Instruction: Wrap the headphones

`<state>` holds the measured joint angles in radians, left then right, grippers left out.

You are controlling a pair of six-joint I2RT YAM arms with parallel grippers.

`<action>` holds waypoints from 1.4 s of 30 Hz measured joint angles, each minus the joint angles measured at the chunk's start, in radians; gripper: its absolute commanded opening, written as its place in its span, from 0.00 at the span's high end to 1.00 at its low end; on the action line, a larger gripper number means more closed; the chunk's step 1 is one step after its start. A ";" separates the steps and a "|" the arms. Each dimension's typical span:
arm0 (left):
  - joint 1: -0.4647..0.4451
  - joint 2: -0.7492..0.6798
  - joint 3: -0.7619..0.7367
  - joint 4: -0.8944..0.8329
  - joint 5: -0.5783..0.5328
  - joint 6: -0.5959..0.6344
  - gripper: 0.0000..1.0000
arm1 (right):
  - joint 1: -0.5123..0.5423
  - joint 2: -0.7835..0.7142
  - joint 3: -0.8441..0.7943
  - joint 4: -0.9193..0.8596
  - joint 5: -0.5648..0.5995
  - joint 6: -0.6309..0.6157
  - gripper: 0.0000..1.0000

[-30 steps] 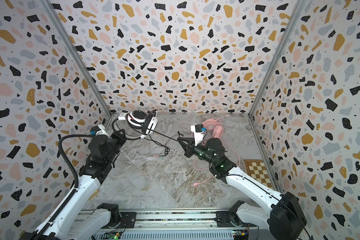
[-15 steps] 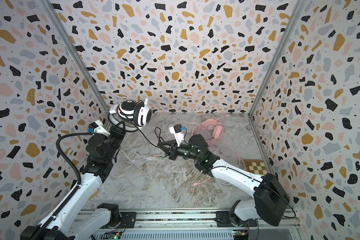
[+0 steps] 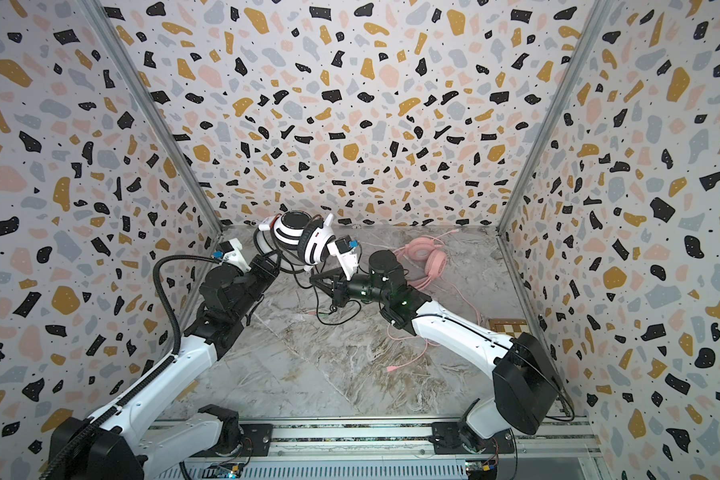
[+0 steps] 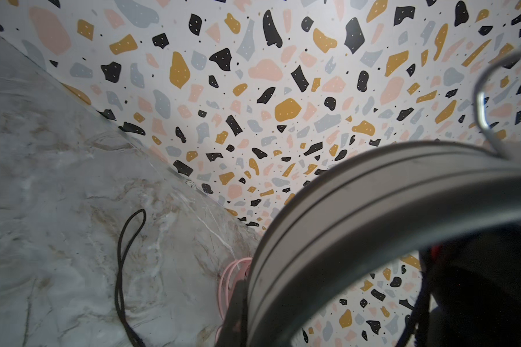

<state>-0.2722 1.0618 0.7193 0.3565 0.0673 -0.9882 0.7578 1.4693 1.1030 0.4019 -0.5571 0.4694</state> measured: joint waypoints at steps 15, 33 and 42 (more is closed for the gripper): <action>0.014 0.019 0.123 -0.085 0.193 0.148 1.00 | -0.208 -0.113 -0.114 -0.027 0.004 -0.012 1.00; 0.030 0.090 0.214 -0.491 0.422 0.607 1.00 | -0.288 0.060 -0.027 -0.051 -0.294 0.010 1.00; 0.046 0.097 0.276 -0.634 0.508 0.653 1.00 | -0.311 0.122 -0.106 0.013 -0.355 0.074 0.66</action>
<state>-0.2260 1.1587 0.9951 -0.2775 0.5751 -0.3355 0.4473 1.5913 0.9966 0.4152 -0.9119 0.5438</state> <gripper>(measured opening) 0.058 0.263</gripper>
